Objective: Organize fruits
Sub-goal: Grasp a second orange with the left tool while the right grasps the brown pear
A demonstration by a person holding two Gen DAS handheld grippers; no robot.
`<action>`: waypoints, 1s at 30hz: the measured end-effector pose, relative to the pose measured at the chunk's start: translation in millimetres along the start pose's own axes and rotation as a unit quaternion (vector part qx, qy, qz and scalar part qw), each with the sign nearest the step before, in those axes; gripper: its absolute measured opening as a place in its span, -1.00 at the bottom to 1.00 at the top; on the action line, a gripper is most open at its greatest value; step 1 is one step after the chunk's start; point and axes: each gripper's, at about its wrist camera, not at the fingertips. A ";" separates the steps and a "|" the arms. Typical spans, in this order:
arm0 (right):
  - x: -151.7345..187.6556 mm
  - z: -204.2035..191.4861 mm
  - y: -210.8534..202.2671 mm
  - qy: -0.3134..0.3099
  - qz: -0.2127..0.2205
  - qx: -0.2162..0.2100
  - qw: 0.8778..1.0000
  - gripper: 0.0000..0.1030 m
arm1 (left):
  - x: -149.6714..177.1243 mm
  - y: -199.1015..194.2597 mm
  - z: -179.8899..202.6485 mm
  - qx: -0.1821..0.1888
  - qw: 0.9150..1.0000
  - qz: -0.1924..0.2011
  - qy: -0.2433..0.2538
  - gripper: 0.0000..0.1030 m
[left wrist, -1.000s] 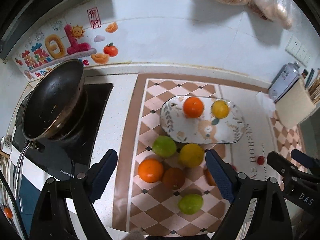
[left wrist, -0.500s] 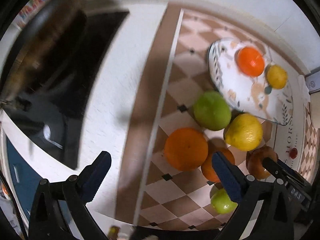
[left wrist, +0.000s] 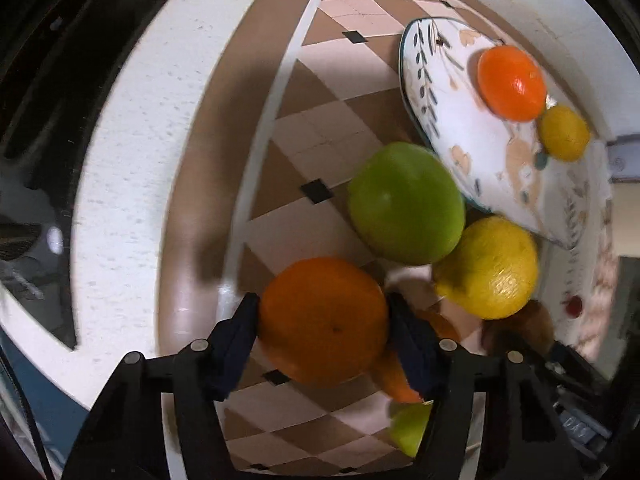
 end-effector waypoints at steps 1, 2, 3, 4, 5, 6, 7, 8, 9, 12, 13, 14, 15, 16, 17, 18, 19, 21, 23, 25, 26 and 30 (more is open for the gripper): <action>0.2 -1.0 0.5 -0.002 0.001 0.004 1.000 0.49 | 3.6 -0.2 1.6 -0.006 1.000 0.003 0.009 0.19; 0.4 -2.2 0.1 -0.005 0.003 0.009 1.000 0.46 | 6.7 1.1 2.3 -0.011 1.000 0.003 0.013 0.19; 1.1 -2.7 0.8 -0.007 0.003 0.012 1.000 0.41 | 8.7 2.8 1.5 -0.013 1.000 0.002 0.013 0.20; 1.1 -2.7 1.6 -0.008 0.003 0.011 1.000 0.41 | 8.7 1.5 0.6 -0.009 1.000 0.006 0.013 0.20; 1.0 -1.8 2.7 -0.006 0.001 0.011 1.000 0.41 | 8.6 2.1 0.4 -0.008 1.000 0.005 0.013 0.20; 0.7 -1.9 5.0 -0.006 -0.002 0.010 1.000 0.41 | 8.1 2.5 0.9 -0.009 1.000 0.004 0.013 0.20; 0.6 -2.4 8.7 -0.006 -0.009 0.012 1.000 0.41 | 7.7 3.0 1.6 -0.011 1.000 0.002 0.014 0.20; 1.4 -3.3 8.7 -0.007 -0.008 0.013 1.000 0.44 | 8.1 3.6 2.9 -0.014 1.000 0.003 0.017 0.20; 1.3 -7.0 8.5 -0.012 -0.005 0.020 1.000 0.44 | 4.8 2.1 3.4 -0.015 1.000 0.003 0.019 0.20; 1.2 -13.7 9.8 -0.016 0.006 0.034 0.999 0.40 | 3.1 1.6 7.9 -0.017 1.000 0.002 0.021 0.19; 1.4 -16.1 10.1 -0.017 0.008 0.034 0.999 0.38 | 4.1 1.4 7.9 -0.019 1.000 0.002 0.021 0.19; 1.3 -16.5 10.0 -0.016 0.008 0.033 0.999 0.38 | 0.3 -2.2 8.5 -0.023 0.999 0.003 0.023 0.19; 1.4 -16.5 9.7 -0.015 0.009 0.032 0.999 0.38 | 1.8 -3.3 9.6 -0.026 0.999 0.004 0.025 0.18; 1.7 -17.3 9.1 -0.016 0.012 0.032 0.999 0.38 | 3.5 -5.2 9.5 -0.028 0.999 0.006 0.026 0.18; 1.9 -16.6 8.3 -0.016 0.013 0.032 0.999 0.37 | 2.3 -7.6 7.2 -0.027 0.999 0.007 0.026 0.18; 2.6 -16.5 7.5 -0.015 0.015 0.030 0.999 0.37 | 3.5 -11.9 7.1 -0.024 0.999 0.008 0.024 0.18; 3.9 -16.5 5.8 -0.013 0.017 0.028 0.999 0.37 | 5.3 -19.9 7.1 -0.018 1.000 0.013 0.023 0.18; 6.4 -12.0 -1.5 -0.007 0.020 0.016 1.000 0.37 | 8.6 -37.5 7.1 -0.005 0.999 0.023 0.024 0.18; 8.4 -3.6 -18.0 -0.001 0.033 0.002 0.999 0.37 | 8.0 -61.6 16.2 0.011 0.999 0.042 0.032 0.18; 6.3 2.6 -39.9 0.008 0.053 -0.014 0.998 0.37 | 1.5 -82.5 28.5 0.026 0.997 0.060 0.043 0.18; 3.2 6.0 -49.7 0.011 0.062 -0.018 0.998 0.37 | -5.2 -90.7 39.1 0.032 0.996 0.067 0.051 0.18; -24.9 19.0 -77.3 0.024 0.092 -0.026 0.995 0.37 | -41.4 -99.5 74.9 0.056 0.993 0.074 0.074 0.18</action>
Point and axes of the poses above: each gripper's, at about its wrist camera, not at the fingertips, and y roughly the way its jaws point, z to its right, x to its underside, and after that the axes turned 13 degrees about x, right-handed
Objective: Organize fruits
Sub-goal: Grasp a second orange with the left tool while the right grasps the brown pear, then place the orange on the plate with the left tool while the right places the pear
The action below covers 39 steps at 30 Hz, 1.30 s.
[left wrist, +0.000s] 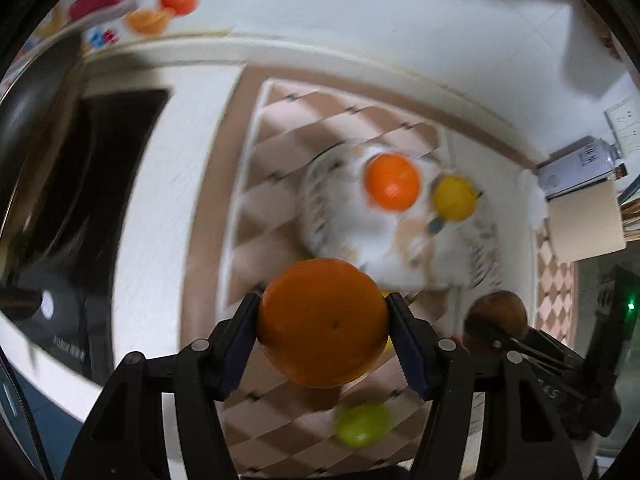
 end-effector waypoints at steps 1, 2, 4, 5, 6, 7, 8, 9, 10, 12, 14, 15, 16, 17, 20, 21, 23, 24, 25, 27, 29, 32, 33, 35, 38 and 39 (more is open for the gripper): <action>-10.7 2.6 0.1 0.001 0.006 0.004 1.000 0.37 | -8.4 6.8 5.1 -0.001 1.000 -0.003 0.005 0.18; -20.9 6.0 2.2 0.001 0.010 0.011 1.000 0.37 | -17.6 16.7 10.2 -0.003 1.000 -0.010 0.013 0.18; -42.1 11.6 10.1 0.004 0.013 0.024 1.000 0.37 | -32.4 38.2 14.8 -0.010 0.999 -0.026 0.018 0.18; -50.2 13.4 14.4 0.005 0.012 0.030 0.999 0.37 | -38.4 54.5 17.3 -0.014 0.999 -0.039 0.020 0.18; -59.2 15.3 21.7 0.004 0.008 0.037 0.999 0.37 | -43.6 66.5 17.8 -0.018 0.998 -0.050 0.020 0.18; -63.6 19.5 26.2 0.003 0.006 0.041 0.999 0.37 | -47.0 75.2 18.2 -0.022 0.998 -0.057 0.019 0.18; -68.0 21.1 31.7 0.002 0.003 0.047 0.999 0.37 | -51.5 86.4 16.9 -0.027 0.997 -0.065 0.022 0.18; -72.4 21.7 38.0 0.000 0.000 0.053 0.999 0.37 | -54.8 95.9 15.7 -0.032 0.997 -0.072 0.023 0.18; -76.5 21.8 44.3 -0.004 -0.004 0.060 0.998 0.37 | -57.8 104.6 14.9 -0.037 0.996 -0.080 0.022 0.18; -81.7 20.9 53.9 -0.008 -0.011 0.068 0.998 0.37 | -60.7 111.9 12.8 -0.041 0.995 -0.086 0.023 0.18; -85.9 18.8 62.0 -0.013 -0.015 0.074 0.997 0.37 | -63.7 116.4 11.4 -0.043 0.995 -0.089 0.020 0.18; -87.8 18.7 64.7 -0.015 -0.017 0.076 0.997 0.37 | -64.4 117.9 10.2 -0.044 0.995 -0.089 0.018 0.18; -89.2 19.7 66.9 -0.016 -0.019 0.077 0.997 0.37 | -65.2 119.7 8.8 -0.045 0.995 -0.091 0.016 0.18; -90.1 20.5 68.7 -0.016 -0.021 0.077 0.997 0.37 | -65.8 121.5 7.2 -0.045 0.995 -0.093 0.013 0.18; -89.6 23.4 71.5 -0.016 -0.027 0.077 0.997 0.37 | -66.8 126.5 3.4 -0.047 0.994 -0.099 0.004 0.19; -90.9 22.5 73.1 -0.017 -0.029 0.077 0.996 0.37 | -67.2 128.5 2.1 -0.048 0.994 -0.102 0.001 0.19; -93.4 24.0 76.2 -0.014 -0.036 0.076 0.996 0.38 | -68.2 132.2 -0.2 -0.052 0.993 -0.107 -0.006 0.20; -93.9 23.5 77.6 -0.013 -0.039 0.077 0.996 0.38 | -68.4 133.7 -1.8 -0.053 0.993 -0.109 -0.008 0.20; -95.1 23.9 79.2 -0.012 -0.042 0.077 0.996 0.38 | -69.4 132.9 -2.6 -0.054 0.993 -0.109 -0.008 0.20; -95.2 26.7 80.6 -0.008 -0.047 0.078 0.996 0.38 | -71.8 133.7 -3.3 -0.056 0.992 -0.110 -0.009 0.20; -95.9 26.8 82.6 -0.007 -0.053 0.078 0.996 0.39 | -73.6 133.5 -4.4 -0.056 0.992 -0.108 -0.012 0.20; -97.8 23.5 80.7 -0.003 -0.053 0.074 0.996 0.55 | -75.4 127.6 -7.7 -0.055 0.993 -0.103 -0.016 0.20; -98.3 23.5 77.9 -0.003 -0.050 0.072 0.996 0.68 | -74.7 124.8 -9.5 -0.053 0.993 -0.101 -0.017 0.21; -98.9 24.6 70.0 -0.004 -0.045 0.075 0.996 0.78 | -74.0 117.8 -11.4 -0.045 0.994 -0.094 -0.020 0.46; -98.9 22.2 61.9 -0.010 -0.037 0.098 0.994 0.79 | -71.8 101.4 -11.2 -0.043 0.996 -0.077 -0.017 0.66; -98.0 21.7 58.5 -0.012 -0.033 0.104 0.994 0.79 | -71.5 96.0 -10.0 -0.045 0.996 -0.073 -0.013 0.67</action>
Point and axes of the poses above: each gripper's, at about its wrist camera, not at the fingertips, and y roughly the way its jaws point, z to its right, x to its underside, and after that the axes turned 13 degrees about x, right-handed
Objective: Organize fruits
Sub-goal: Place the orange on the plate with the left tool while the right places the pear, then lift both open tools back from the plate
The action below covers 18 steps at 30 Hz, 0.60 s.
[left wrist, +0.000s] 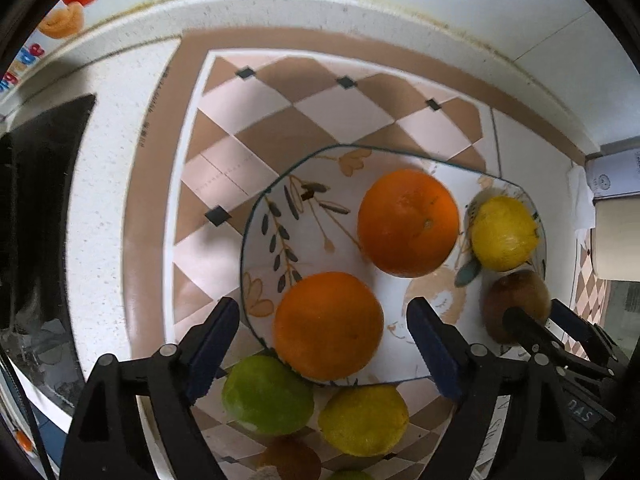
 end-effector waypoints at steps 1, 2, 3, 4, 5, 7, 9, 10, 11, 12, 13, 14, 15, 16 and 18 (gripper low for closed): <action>0.8 0.5 -2.6 0.001 0.002 0.001 1.000 0.79 | 1.4 -5.2 0.5 -0.003 1.000 0.006 0.003 0.70; 2.0 0.9 -5.9 0.002 0.006 0.004 1.000 0.79 | 3.1 -10.9 1.1 -0.006 1.000 0.012 0.006 0.72; 3.5 1.5 -9.9 0.001 0.011 0.007 1.000 0.79 | 5.6 -17.2 2.3 -0.008 1.000 0.020 0.011 0.76; 5.9 1.9 -15.3 0.000 0.019 0.013 1.000 0.79 | 9.5 -23.1 4.3 -0.010 1.000 0.026 0.015 0.78; 8.2 1.9 -20.9 -0.002 0.027 0.018 0.999 0.79 | 13.0 -29.0 5.7 -0.015 0.999 0.033 0.020 0.78; 13.7 3.1 -32.5 -0.003 0.038 0.023 0.999 0.79 | 22.3 -40.7 10.4 -0.025 0.998 0.049 0.030 0.78; 20.0 3.8 -44.9 -0.003 0.050 0.026 0.998 0.79 | 33.5 -53.9 15.5 -0.033 0.996 0.069 0.037 0.78; 24.3 4.7 -52.1 -0.004 0.058 0.029 0.998 0.79 | 39.8 -60.0 17.1 -0.035 0.996 0.077 0.040 0.78; 27.9 5.6 -58.1 -0.004 0.064 0.031 0.997 0.79 | 46.5 -66.3 18.9 -0.039 0.995 0.086 0.043 0.78; 32.6 7.5 -65.1 -0.004 0.072 0.032 0.997 0.79 | 52.1 -71.4 20.7 -0.043 0.994 0.094 0.044 0.78; 37.4 9.0 -72.4 -0.004 0.079 0.034 0.996 0.79 | 56.8 -75.1 23.2 -0.045 0.993 0.099 0.045 0.78; 40.8 9.5 -78.5 -0.004 0.084 0.034 0.996 0.79 | 62.0 -79.8 24.9 -0.045 0.992 0.107 0.045 0.78; 46.4 11.0 -86.0 -0.003 0.091 0.033 0.995 0.79 | 63.1 -80.8 26.4 -0.046 0.992 0.113 0.045 0.78; 48.0 8.8 -89.6 -0.003 0.095 0.033 0.995 0.79 | 67.5 -85.8 26.2 -0.046 0.991 0.120 0.044 0.78; 58.1 10.6 -100.8 -0.002 0.105 0.032 0.994 0.79 | 80.0 -93.1 29.8 -0.047 0.989 0.133 0.045 0.78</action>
Point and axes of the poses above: each gripper's, at about its wrist camera, not at the fingertips, and y roughly the way its jaws point, z to its right, x to its underside, and after that the axes turned 13 degrees about x, right-handed
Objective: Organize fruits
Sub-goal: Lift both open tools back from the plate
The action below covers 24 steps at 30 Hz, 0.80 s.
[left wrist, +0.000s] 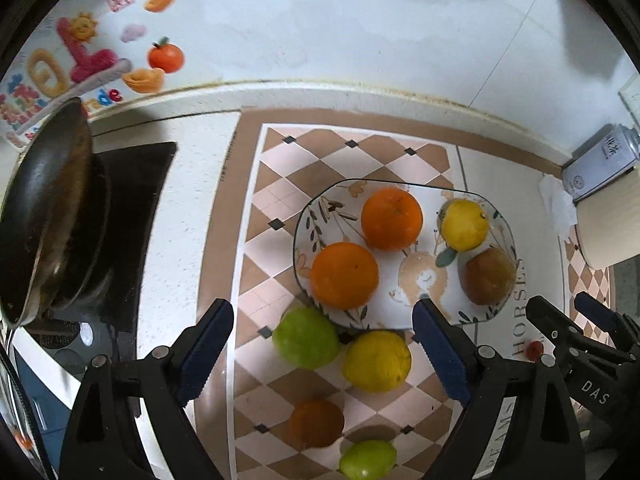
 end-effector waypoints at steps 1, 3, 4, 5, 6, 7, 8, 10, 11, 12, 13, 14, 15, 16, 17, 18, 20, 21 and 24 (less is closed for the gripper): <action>3.0 0.3 -4.6 0.001 0.004 -0.001 1.000 0.79 | 5.1 -7.7 1.1 -0.002 1.000 0.008 0.003 0.78; 11.7 2.2 -15.9 0.002 0.014 0.000 1.000 0.79 | 12.8 -16.6 4.2 -0.005 1.000 0.019 0.011 0.78; 17.1 3.4 -21.9 0.002 0.019 0.001 1.000 0.79 | 16.9 -22.2 5.9 -0.008 1.000 0.026 0.015 0.78; 21.9 5.0 -26.4 0.004 0.024 0.002 1.000 0.79 | 21.7 -28.4 9.1 -0.010 0.999 0.034 0.020 0.78; 27.0 6.4 -31.3 0.005 0.028 0.002 1.000 0.79 | 26.1 -33.5 11.8 -0.012 0.999 0.040 0.025 0.78; 33.2 7.7 -37.1 0.005 0.033 0.004 0.999 0.79 | 30.2 -38.1 13.9 -0.013 0.998 0.045 0.029 0.78; 38.8 9.0 -42.6 0.006 0.039 0.005 0.999 0.79 | 35.1 -43.5 16.3 -0.015 0.998 0.053 0.033 0.78; 48.8 11.9 -52.0 0.009 0.046 0.004 0.999 0.79 | 41.9 -51.2 19.1 -0.013 0.997 0.063 0.036 0.78; 52.7 13.5 -56.4 0.011 0.049 0.002 0.999 0.79 | 45.8 -55.8 20.7 -0.011 0.997 0.067 0.038 0.78; 58.0 15.9 -63.4 0.013 0.054 0.000 0.998 0.79 | 49.0 -60.1 22.3 -0.010 0.997 0.071 0.040 0.78; 61.1 17.3 -68.2 0.013 0.059 0.001 0.998 0.79 | 52.0 -64.3 24.2 -0.008 0.996 0.076 0.042 0.78; 64.8 19.0 -75.0 0.014 0.066 0.002 0.998 0.79 | 55.9 -69.0 27.0 -0.011 0.995 0.083 0.048 0.78; 67.9 20.7 -80.9 0.015 0.073 0.002 0.997 0.79 | 59.6 -72.9 29.5 -0.015 0.994 0.090 0.053 0.78; 71.5 22.7 -87.2 0.017 0.080 0.001 0.997 0.79 | 62.9 -75.1 31.3 -0.018 0.994 0.095 0.057 0.78; 74.4 23.7 -92.8 0.018 0.086 0.002 0.996 0.79 | 67.0 -78.4 32.8 -0.016 0.993 0.099 0.058 0.78; 77.5 24.9 -98.1 0.018 0.094 0.005 0.995 0.79 | 70.0 -81.0 33.9 -0.015 0.993 0.102 0.057 0.78; 83.1 26.5 -107.8 0.018 0.105 0.009 0.994 0.79 | 76.0 -86.9 35.9 -0.010 0.992 0.108 0.057 0.78; 86.1 27.3 -112.2 0.019 0.111 0.011 0.994 0.79 | 77.9 -89.6 36.6 -0.008 0.992 0.112 0.057 0.78; 94.5 31.1 -125.4 0.024 0.126 0.012 0.992 0.79 | 84.9 -100.7 39.9 -0.005 0.990 0.128 0.060 0.78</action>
Point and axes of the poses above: each gripper's, at about its wrist camera, not at the fingertips, and y roughly the way its jaws point, z to its right, x to its underside, and after that the axes turned 13 degrees about x, right-handed
